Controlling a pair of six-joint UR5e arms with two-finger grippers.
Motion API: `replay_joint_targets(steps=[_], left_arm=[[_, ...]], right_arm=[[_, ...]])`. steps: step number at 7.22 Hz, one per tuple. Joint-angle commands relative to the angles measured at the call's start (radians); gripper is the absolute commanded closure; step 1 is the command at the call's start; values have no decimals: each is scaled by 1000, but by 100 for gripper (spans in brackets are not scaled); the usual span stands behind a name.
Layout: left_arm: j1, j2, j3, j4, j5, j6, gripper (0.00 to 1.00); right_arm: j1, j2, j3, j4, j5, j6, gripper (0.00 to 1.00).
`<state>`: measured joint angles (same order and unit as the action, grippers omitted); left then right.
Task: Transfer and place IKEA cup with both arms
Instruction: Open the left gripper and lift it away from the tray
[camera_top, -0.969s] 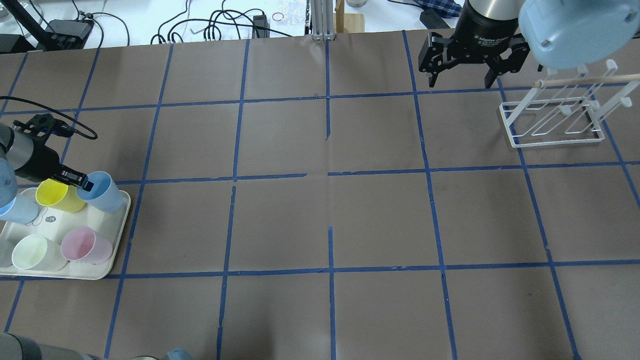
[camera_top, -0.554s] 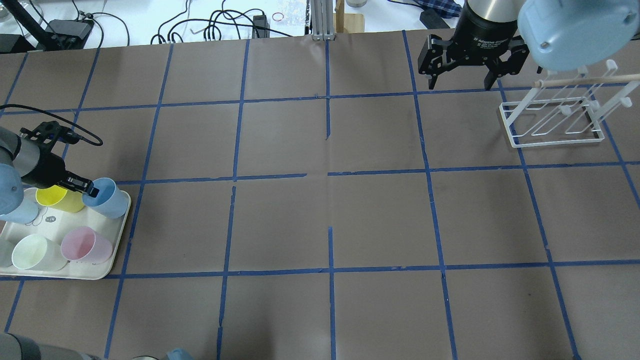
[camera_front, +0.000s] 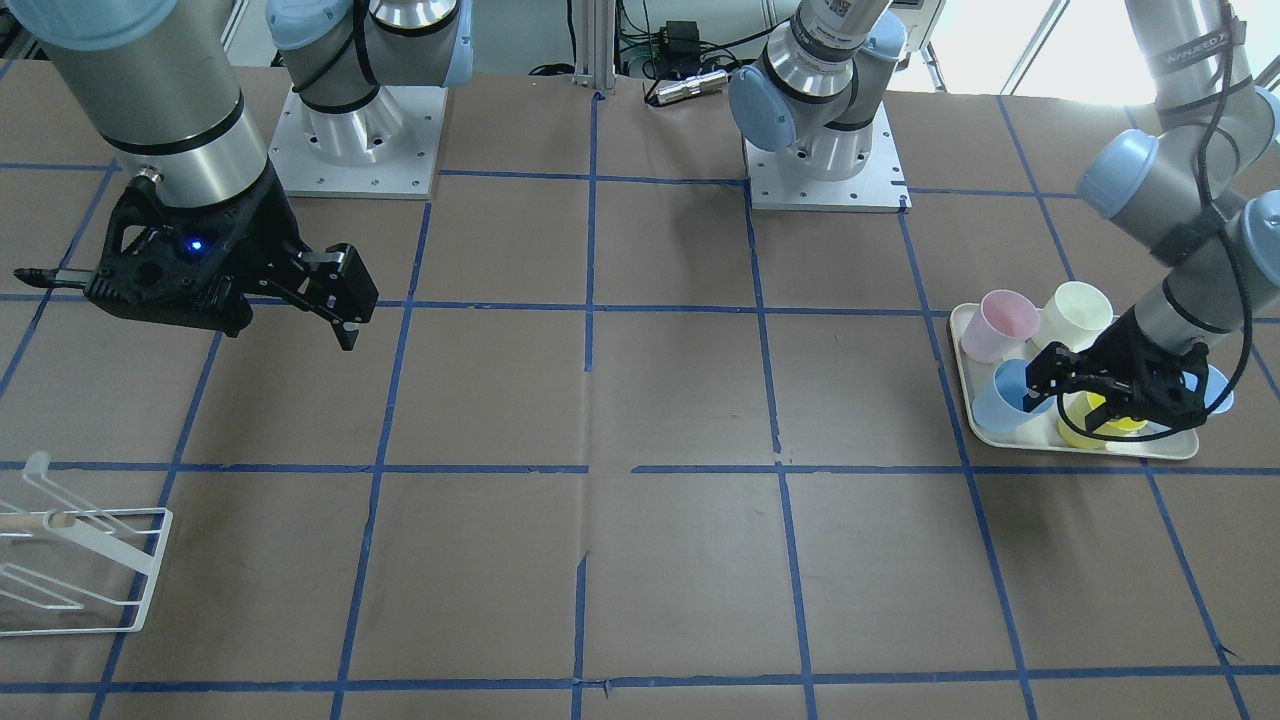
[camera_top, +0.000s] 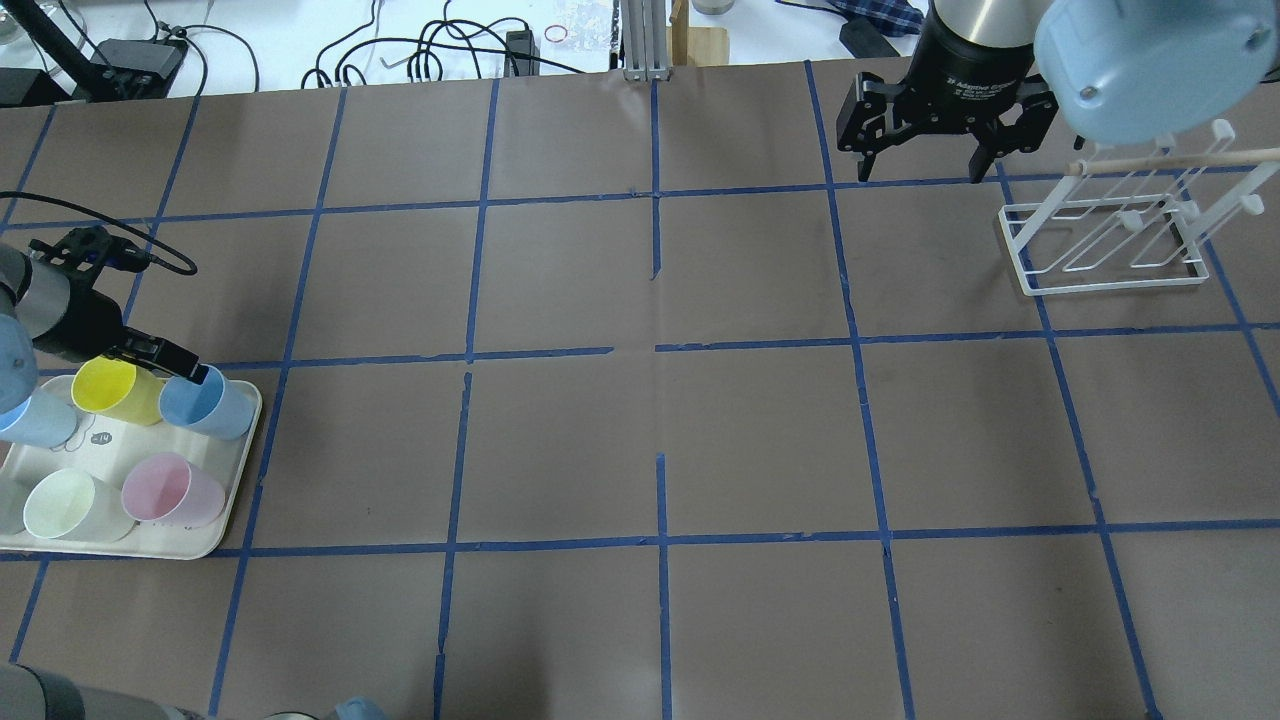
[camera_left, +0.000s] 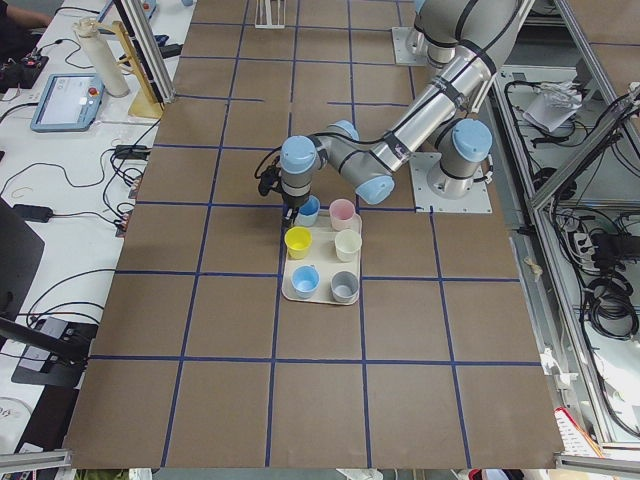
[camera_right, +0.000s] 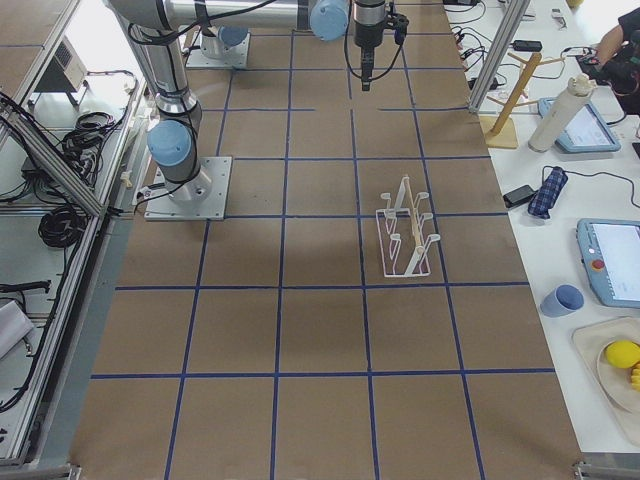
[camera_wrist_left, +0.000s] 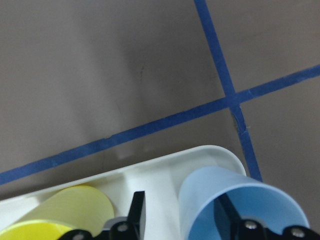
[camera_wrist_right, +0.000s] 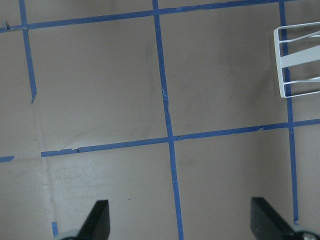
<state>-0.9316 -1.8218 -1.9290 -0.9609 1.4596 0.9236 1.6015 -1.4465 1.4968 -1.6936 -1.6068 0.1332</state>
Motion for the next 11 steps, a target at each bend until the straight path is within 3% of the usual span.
replay_joint_targets(steps=[1,4,6,8,11], left_arm=[[-62,42,109,-164,-2,-128,2],[-318,97,365,-515,2,-523,0],[-519,131,410,-529,62,-769,0],[-649,163,453,-533,79,-935,0],[-658,162,480,-593,82,-919,0]], right_arm=[[0,-2,2,0,-1,0,0],[0,0,2,0,-1,0,0],[0,0,2,0,-1,0,0],[0,0,2,0,-2,-1,0],[0,0,2,3,-2,0,0]])
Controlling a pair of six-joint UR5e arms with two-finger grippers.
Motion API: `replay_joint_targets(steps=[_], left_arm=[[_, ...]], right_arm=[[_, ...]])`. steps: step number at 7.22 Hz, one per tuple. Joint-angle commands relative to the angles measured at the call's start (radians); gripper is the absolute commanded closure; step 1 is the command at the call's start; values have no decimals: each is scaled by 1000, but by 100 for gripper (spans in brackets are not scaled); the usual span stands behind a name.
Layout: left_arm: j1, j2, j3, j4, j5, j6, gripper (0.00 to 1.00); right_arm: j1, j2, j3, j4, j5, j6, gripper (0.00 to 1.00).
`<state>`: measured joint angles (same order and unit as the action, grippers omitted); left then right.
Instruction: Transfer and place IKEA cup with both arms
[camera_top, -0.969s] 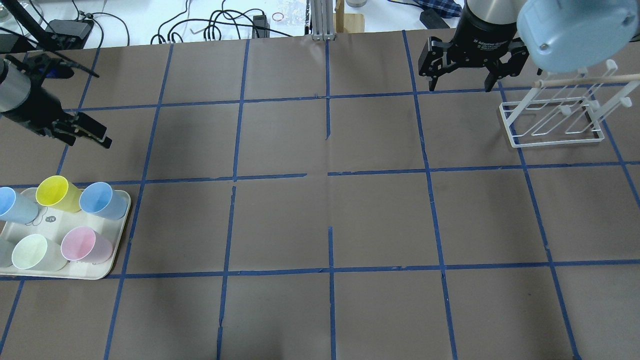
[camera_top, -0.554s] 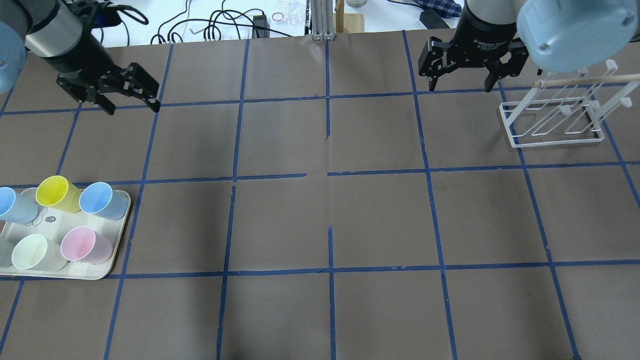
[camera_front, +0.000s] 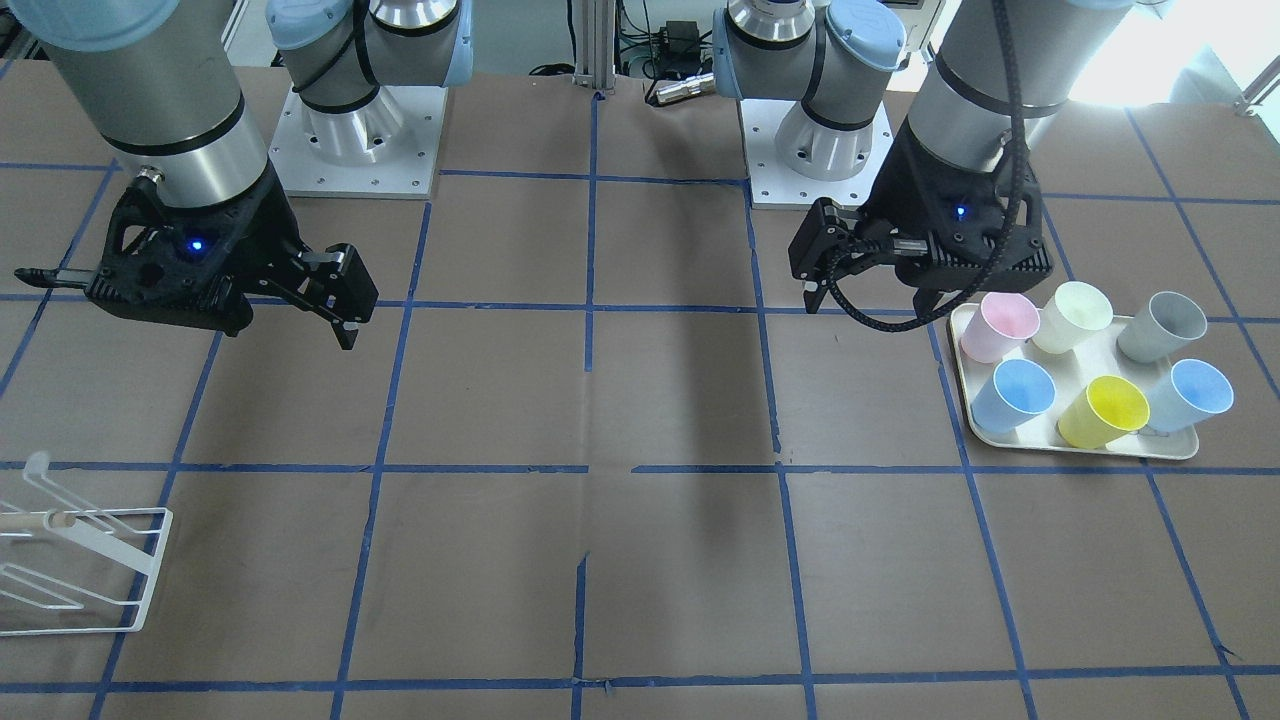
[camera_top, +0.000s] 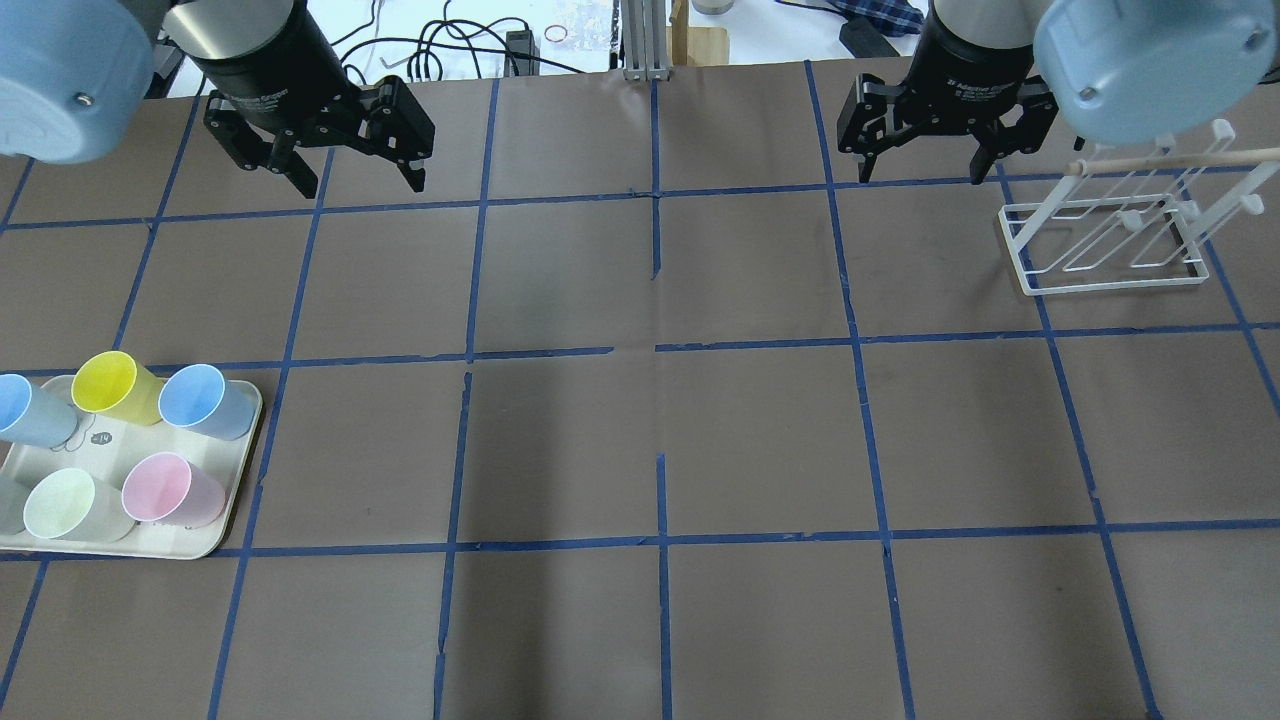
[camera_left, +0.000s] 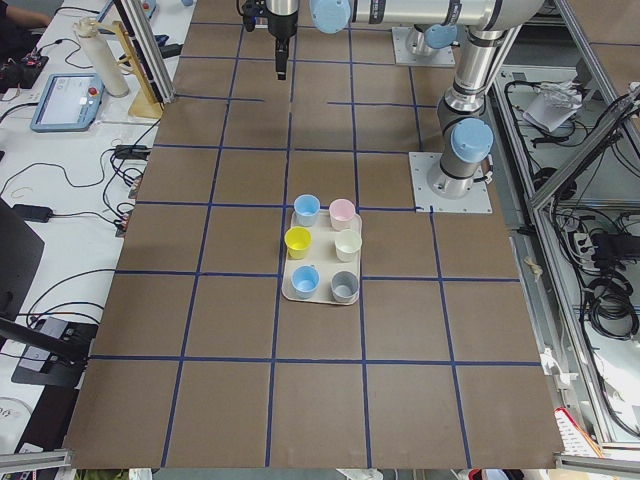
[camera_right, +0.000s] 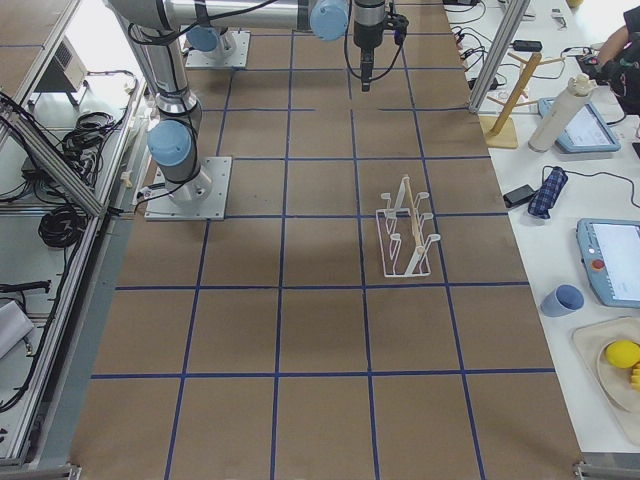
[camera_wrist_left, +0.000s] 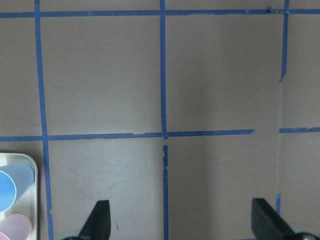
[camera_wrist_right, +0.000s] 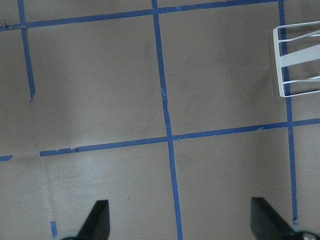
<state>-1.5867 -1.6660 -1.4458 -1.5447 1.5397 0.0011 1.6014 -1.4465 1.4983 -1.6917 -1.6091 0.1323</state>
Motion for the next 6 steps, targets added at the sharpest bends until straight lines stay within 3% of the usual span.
replay_joint_targets(steps=[1,4,6], left_arm=[[8,8,-7,-6,0,10,0],[59,-1,1,-6,-3,51,0],[57,20,-47,-8,-4,51,0]], right_arm=[[0,0,0,1,0,1,0],[0,-2,0,1,0,1,0],[0,-2,-1,-2,-2,1,0]])
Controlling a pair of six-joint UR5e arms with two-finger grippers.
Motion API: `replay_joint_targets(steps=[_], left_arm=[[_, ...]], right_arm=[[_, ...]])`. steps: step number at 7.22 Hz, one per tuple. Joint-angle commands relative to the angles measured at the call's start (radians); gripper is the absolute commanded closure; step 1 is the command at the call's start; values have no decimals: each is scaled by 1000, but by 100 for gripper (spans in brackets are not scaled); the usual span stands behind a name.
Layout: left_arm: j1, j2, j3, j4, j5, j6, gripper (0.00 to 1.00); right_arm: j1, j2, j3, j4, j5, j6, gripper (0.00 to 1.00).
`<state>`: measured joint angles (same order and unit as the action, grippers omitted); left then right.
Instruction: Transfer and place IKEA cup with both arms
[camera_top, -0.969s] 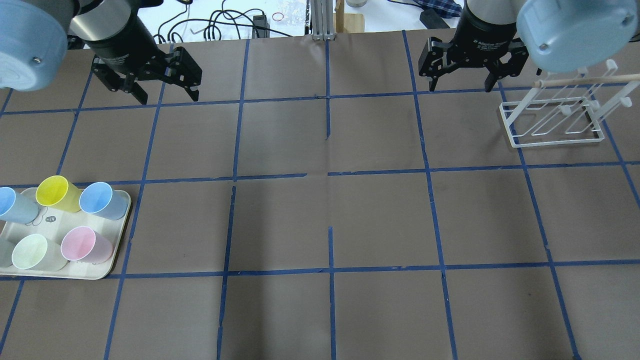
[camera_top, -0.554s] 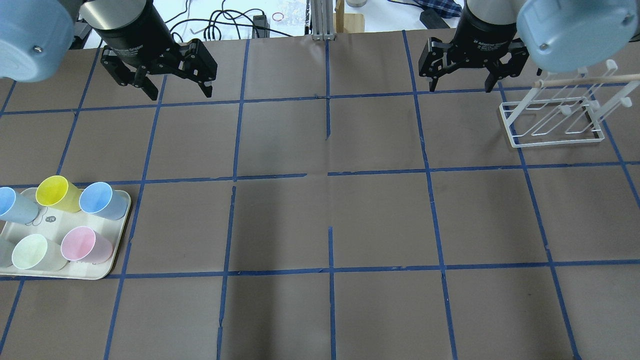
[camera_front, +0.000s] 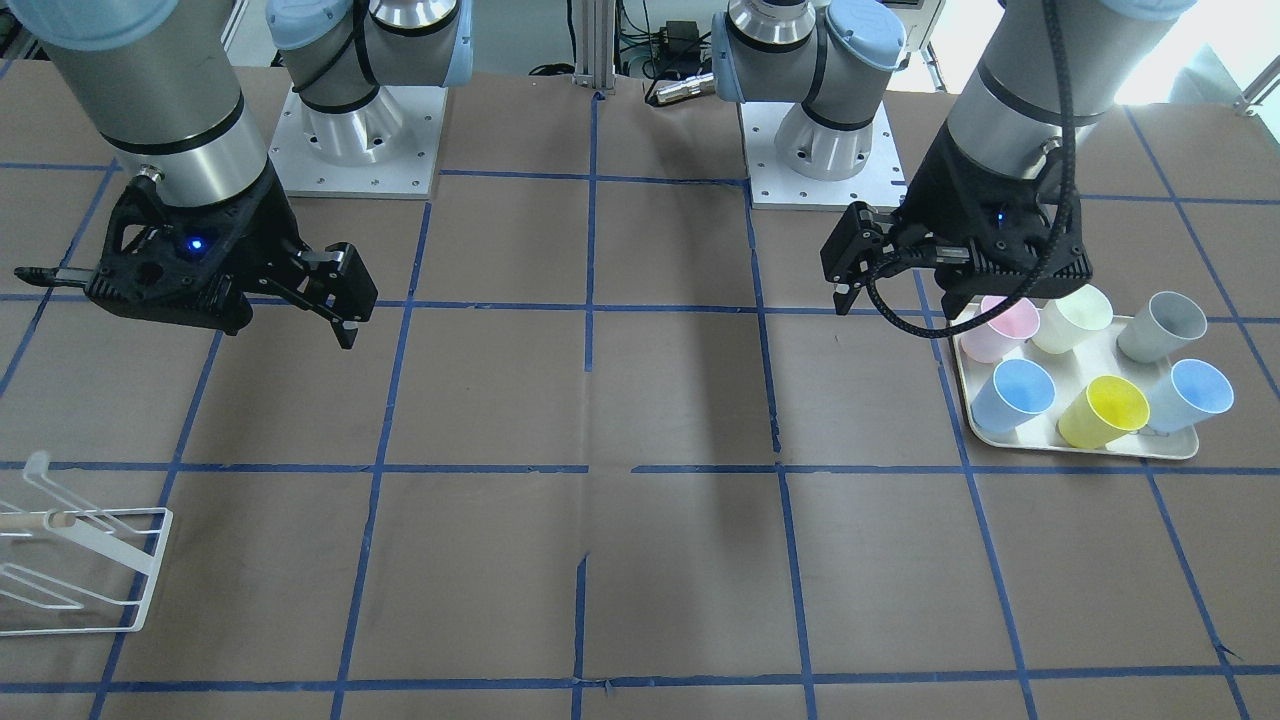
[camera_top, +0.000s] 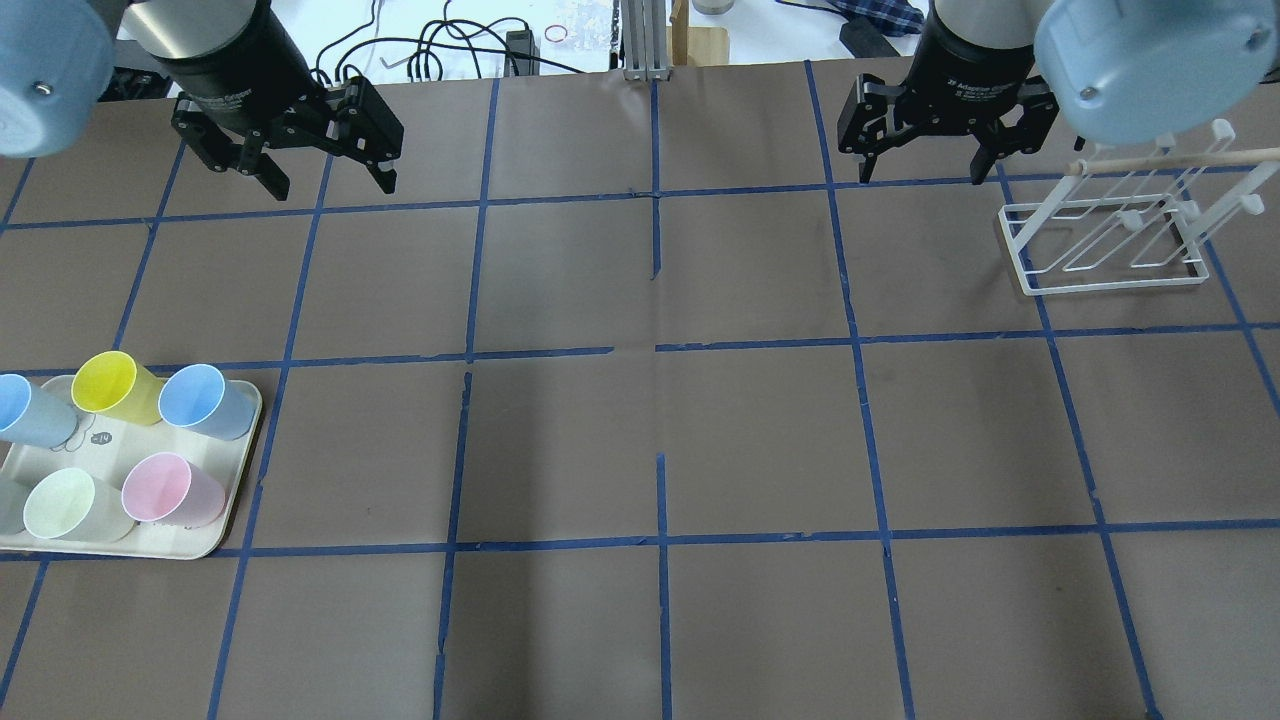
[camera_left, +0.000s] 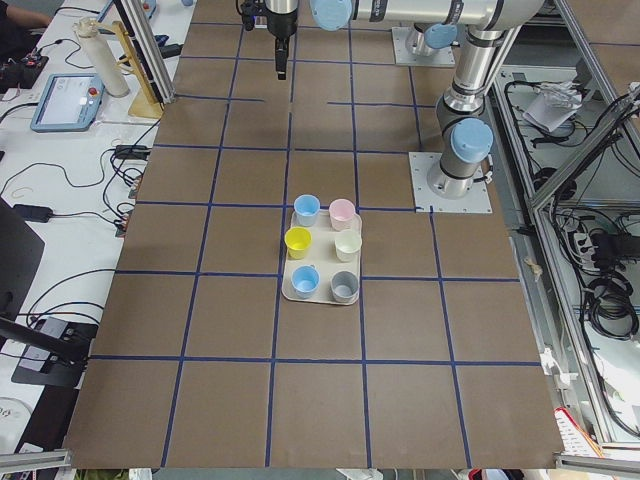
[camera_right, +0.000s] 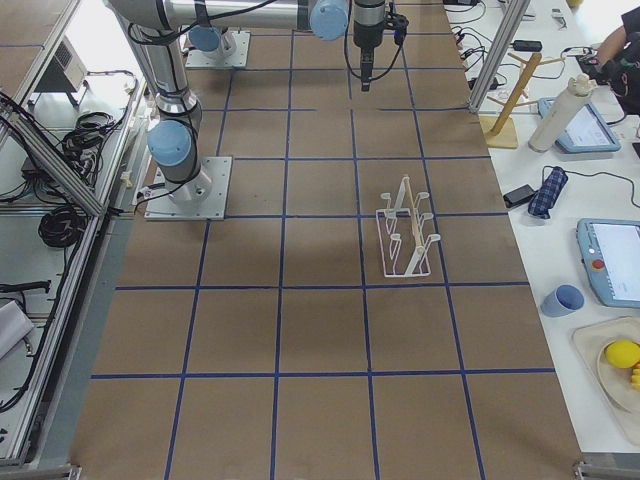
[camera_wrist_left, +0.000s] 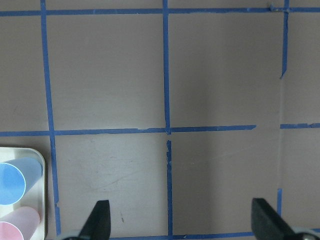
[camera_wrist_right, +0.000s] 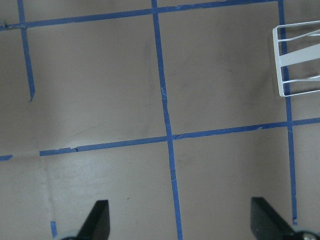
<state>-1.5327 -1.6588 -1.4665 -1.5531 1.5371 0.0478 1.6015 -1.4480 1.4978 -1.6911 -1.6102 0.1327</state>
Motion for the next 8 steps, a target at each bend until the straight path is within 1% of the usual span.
replay_joint_targets(steps=[1,2,3,8], left_arm=[[2,28,-50,-1,-9,4,0],[2,48,-81,-1,0,4,0],[2,62,-90,2,0,6,0],[6,57,-89,15,2,6,0]], right_arm=[[0,0,-1,-1,-1,1,0],[0,0,-1,-2,-1,1,0],[0,0,-1,-2,-1,1,0],[0,-2,-1,-2,-1,1,0]])
